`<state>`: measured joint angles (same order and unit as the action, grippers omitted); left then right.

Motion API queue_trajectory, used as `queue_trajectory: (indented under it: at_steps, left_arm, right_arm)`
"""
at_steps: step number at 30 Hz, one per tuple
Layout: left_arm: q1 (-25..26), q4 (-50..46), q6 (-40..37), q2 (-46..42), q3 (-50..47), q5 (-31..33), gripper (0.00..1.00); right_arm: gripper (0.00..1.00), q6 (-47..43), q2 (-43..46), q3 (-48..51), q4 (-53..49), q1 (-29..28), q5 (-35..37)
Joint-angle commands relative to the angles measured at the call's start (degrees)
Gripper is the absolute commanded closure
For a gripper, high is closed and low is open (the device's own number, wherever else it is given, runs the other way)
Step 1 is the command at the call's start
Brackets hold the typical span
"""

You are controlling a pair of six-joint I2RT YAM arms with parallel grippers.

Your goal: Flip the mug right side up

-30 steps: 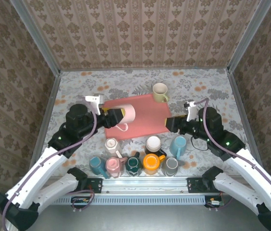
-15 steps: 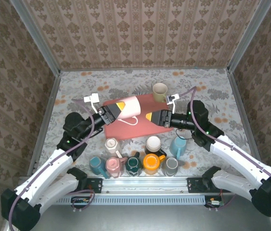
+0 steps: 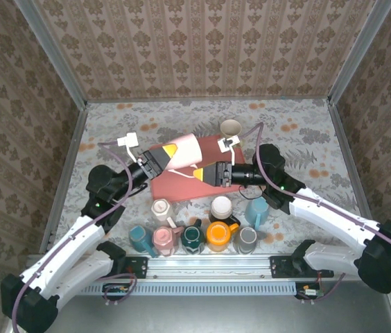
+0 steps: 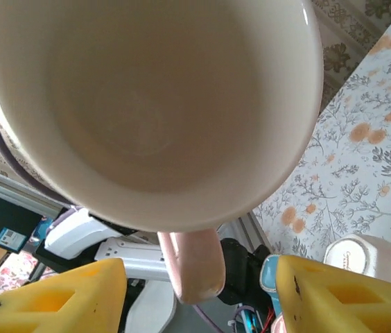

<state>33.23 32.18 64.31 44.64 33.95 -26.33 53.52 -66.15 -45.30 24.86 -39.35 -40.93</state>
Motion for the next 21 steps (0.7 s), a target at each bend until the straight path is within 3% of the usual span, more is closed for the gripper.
queue_trajectory:
  at_steps: [1, 5, 12, 17, 19, 21]
  left_arm:
    - [-0.3, 6.6, 1.1, -2.1, 1.2, 0.2, 0.66]
    - [-0.4, 6.4, 1.1, -2.5, 0.7, 0.5, 0.66]
    - [-0.4, 4.6, -0.3, -3.6, 0.5, 0.7, 0.65]
    - [-0.4, 3.4, -1.2, -4.6, 0.4, 0.4, 0.63]
    - [-0.5, 1.5, -2.6, -5.5, 0.5, 0.1, 0.5]
    - [-0.5, -2.9, -5.0, -7.4, 0.9, 0.5, 0.27]
  right_arm:
    - [0.48, 2.6, -1.4, -1.9, 8.6, -0.6, 0.2]
    - [0.59, 3.9, -3.0, -2.3, 12.9, -1.8, 1.0]
    - [0.62, 5.5, -5.8, -3.4, 17.1, -3.9, 3.6]
    - [0.89, 7.3, -7.4, -4.1, 19.0, -3.9, 5.8]
    - [0.95, 7.1, -7.1, -4.2, 18.3, -3.9, 6.4]
    - [0.96, 5.3, -5.9, -4.2, 15.5, -3.8, 7.0]
